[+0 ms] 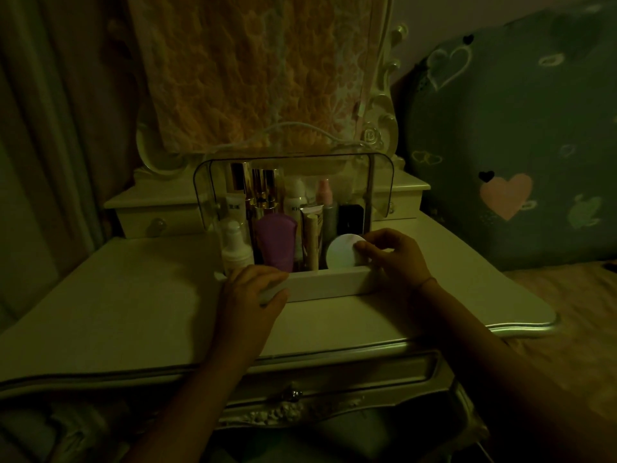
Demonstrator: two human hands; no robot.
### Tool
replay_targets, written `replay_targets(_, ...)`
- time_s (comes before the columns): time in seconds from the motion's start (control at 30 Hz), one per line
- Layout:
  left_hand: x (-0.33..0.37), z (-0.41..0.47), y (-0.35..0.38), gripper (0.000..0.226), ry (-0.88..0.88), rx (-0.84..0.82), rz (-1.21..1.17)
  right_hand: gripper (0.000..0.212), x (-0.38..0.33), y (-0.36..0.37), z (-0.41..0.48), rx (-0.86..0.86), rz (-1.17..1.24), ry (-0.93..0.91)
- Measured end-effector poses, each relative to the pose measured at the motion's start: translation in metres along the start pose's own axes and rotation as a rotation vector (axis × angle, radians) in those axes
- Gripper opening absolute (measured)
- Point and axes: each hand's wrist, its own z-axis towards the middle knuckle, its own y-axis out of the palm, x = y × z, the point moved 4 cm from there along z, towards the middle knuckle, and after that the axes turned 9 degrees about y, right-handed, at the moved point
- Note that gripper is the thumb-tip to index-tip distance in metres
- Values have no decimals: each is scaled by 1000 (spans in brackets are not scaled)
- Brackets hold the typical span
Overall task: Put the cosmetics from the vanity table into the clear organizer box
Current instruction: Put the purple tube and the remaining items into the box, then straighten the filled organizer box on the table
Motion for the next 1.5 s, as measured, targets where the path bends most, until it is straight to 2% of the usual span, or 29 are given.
replay_targets(0.37,-2,0,1,24,5,10,-3,10,-1,-2,-2,13,14,-9)
replay_targets(0.6,-1,-1,-1,23,5,25,-12,20,3,-6,2,41,2,-40)
replay_targets(0.67,-2,-1,-5,23,-8,85,8,30,2,-8,3,59,8,-50)
replay_targets(0.8,-6,-5,-20,23,-129,319,-25,38,-4,-10,0,72,97,-33)
replay_targets(0.9,-10,-5,-36,33,-199,472,-48,40,-18,-15,-3,79,117,-57)
replay_targets(1.0,-12,8,-59,49,-246,612,-123,55,-38,-21,-5,60,92,-118)
replay_targets(1.1,-9,35,-77,50,-241,628,-232,75,-59,-22,-8,-2,155,-140)
replay_targets(1.2,-8,62,-84,49,-337,533,-353,82,-77,-20,-7,-41,201,-107)
replay_targets(1.27,-6,75,-83,50,-377,440,-375,76,-89,-20,-4,-65,257,-104)
replay_targets(1.4,4,90,-79,47,-368,338,-363,24,-106,-20,5,-53,345,-79)
replay_targets(1.5,4,93,-79,45,-385,345,-345,21,-112,-17,9,-12,323,-78)
